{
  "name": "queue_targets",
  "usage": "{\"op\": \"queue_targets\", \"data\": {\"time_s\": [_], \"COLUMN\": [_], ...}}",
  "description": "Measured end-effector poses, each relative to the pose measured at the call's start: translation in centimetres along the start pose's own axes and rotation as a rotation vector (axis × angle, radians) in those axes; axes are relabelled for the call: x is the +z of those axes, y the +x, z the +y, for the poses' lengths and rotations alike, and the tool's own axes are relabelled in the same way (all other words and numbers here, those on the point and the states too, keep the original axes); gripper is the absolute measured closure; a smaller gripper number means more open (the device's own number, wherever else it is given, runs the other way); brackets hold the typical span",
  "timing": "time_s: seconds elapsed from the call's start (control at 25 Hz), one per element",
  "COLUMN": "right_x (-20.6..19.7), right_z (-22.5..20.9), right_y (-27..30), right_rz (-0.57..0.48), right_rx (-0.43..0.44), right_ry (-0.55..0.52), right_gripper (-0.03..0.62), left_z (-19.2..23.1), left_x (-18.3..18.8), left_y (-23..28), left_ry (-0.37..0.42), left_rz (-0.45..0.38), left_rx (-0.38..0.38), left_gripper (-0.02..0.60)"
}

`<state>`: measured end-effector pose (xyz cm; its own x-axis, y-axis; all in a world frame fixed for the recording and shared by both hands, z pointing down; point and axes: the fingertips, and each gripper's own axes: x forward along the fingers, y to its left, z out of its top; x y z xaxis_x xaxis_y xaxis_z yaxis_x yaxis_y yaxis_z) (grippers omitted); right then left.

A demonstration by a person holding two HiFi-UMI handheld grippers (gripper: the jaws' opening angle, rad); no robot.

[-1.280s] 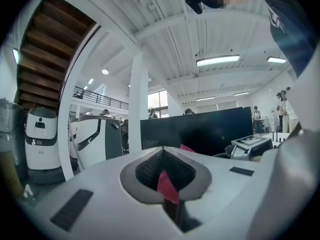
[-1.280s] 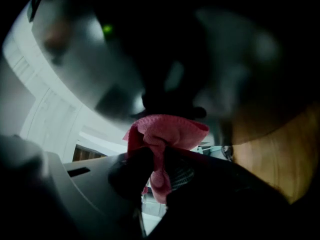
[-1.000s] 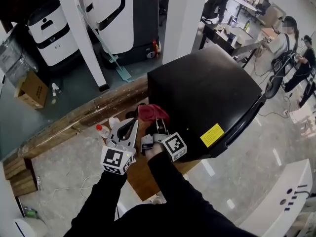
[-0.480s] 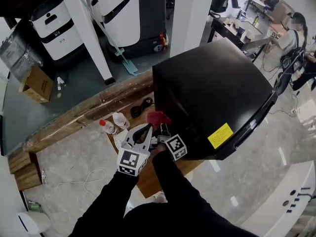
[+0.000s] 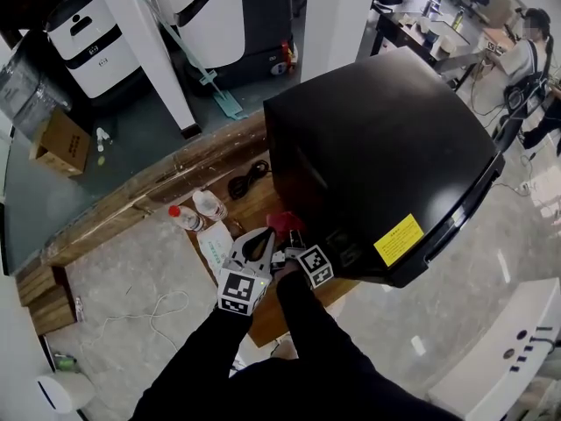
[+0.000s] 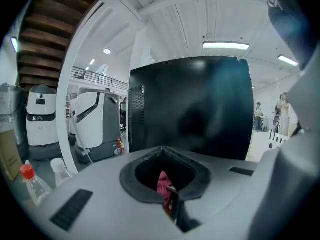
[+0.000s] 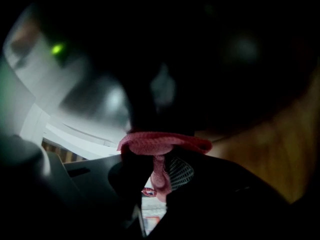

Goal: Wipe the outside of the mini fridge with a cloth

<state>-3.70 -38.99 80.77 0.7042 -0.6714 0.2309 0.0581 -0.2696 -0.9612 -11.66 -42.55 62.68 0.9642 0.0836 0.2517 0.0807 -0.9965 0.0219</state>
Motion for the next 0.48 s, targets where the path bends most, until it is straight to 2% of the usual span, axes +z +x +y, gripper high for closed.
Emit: {"op": "queue_targets", "data": {"time_s": [0.12,0.2,0.32,0.48], "right_x": [0.1,-0.1,-2.4,-6.8], "right_z": [-2.8,-2.8,-0.1,4.5], "right_y": [-0.1,-0.4,-2.0,-7.7], "right_rz": [0.028,0.069,0.181,0.394], "right_rx": [-0.066,-0.048,0.037,0.179], "right_ry": [-0.041,-0.080,-0.156,-0.314], "right_gripper": [0.528,0.528,0.528,0.528], "left_z": [-0.2,-0.1,0.4,0.5], "left_x": [0.0,0.2,0.3,0.0], "left_y": [-0.4,-0.9,-2.2,-4.3], "left_ry": [-0.001,-0.003,-0.008,-0.054], "left_rz": [0.003,-0.001,-0.007,-0.021], "left_rx": [-0.012,-0.013,-0.003,0.015], "left_gripper": [0.577,0.577,0.577,0.577]}}
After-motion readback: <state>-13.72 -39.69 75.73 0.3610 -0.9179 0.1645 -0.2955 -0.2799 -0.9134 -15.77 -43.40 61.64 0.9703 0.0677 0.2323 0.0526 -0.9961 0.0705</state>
